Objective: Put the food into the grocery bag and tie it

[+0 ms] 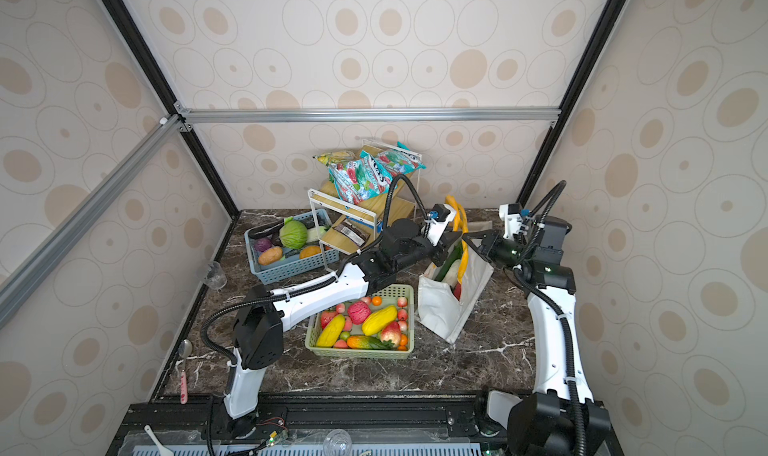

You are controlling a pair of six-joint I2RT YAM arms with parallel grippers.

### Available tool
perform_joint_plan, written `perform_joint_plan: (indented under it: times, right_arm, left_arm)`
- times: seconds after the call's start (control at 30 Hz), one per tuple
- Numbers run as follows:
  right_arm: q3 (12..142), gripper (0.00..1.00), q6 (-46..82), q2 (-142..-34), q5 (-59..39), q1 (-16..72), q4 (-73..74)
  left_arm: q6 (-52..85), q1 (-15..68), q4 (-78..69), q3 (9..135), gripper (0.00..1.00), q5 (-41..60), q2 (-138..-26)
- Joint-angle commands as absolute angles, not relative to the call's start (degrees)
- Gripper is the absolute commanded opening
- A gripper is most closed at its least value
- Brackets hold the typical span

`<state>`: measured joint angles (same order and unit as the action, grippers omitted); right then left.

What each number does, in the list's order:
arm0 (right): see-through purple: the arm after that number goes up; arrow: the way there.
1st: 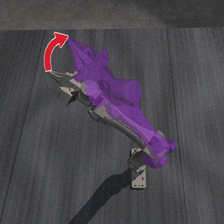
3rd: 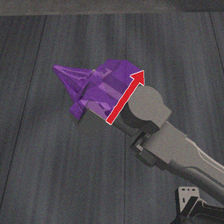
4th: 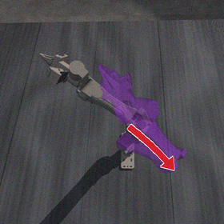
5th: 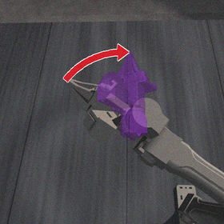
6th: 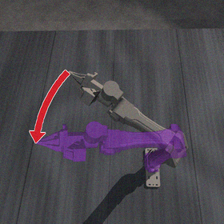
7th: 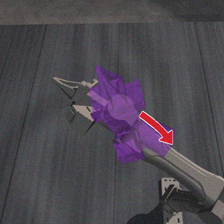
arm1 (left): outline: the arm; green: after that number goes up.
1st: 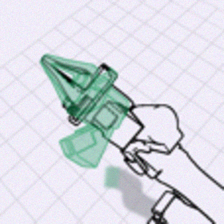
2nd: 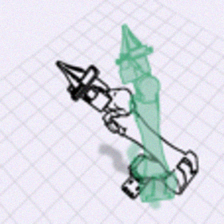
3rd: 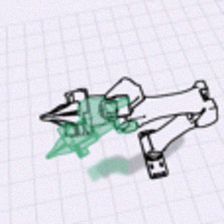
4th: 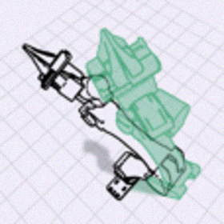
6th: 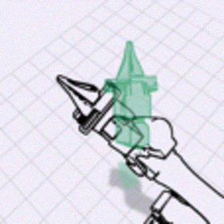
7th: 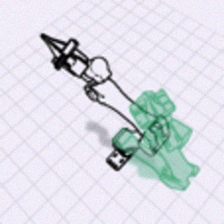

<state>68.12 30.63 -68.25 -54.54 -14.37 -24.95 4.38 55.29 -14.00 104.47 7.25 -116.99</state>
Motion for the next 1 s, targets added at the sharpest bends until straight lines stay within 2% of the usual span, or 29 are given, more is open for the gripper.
perform_joint_plan:
  times: [0.0, 0.07, 0.2, 0.37, 0.63, 0.8, 0.9, 0.97]
  right_arm:
    - [68.54, 0.09, 27.09, -69.81, -57.48, -13.67, -25.48]
    - [68.55, 0.09, 26.45, -70.22, -56.78, -13.47, -26.23]
    - [68.58, 0.09, 23.67, -69.41, -55.55, -12.51, -28.11]
    - [67.81, 0.09, 22.44, -68.17, -54.39, -11.78, -29.35]
    - [66.47, 0.09, 20.87, -66.02, -51.22, -11.76, -31.93]
    - [66.88, 0.09, 20.9, -66.23, -49.9, -11.76, -31.96]
    - [66.41, 0.09, 21.69, -66.24, -50.09, -11.77, -28.83]
    - [66.41, 0.09, 21.88, -66.71, -49.77, -11.78, -27.85]
  left_arm:
    - [0.32, 55.94, -10.64, 106.5, 0.29, 6.0, -113.27]
    - [0.77, 55.39, -10.23, 106.56, 0.46, 3.83, -112.9]
    - [0.44, 54.04, -9.29, 107.9, 0.57, 3.01, -113.27]
    - [2.28, 51.68, -10.81, 108.76, 0.57, 4.8, -113.21]
    - [6.94, 47.71, -11.5, 115.13, 0.54, 16.66, -116.29]
    - [6.62, 46.86, -11.28, 118.08, 0.51, 20.61, -117.7]
    - [7.5, 46.15, -7.12, 123.66, 0.52, 25.24, -120.47]
    - [7.85, 46.05, -2.64, 128.6, 0.53, 24.37, -123.35]
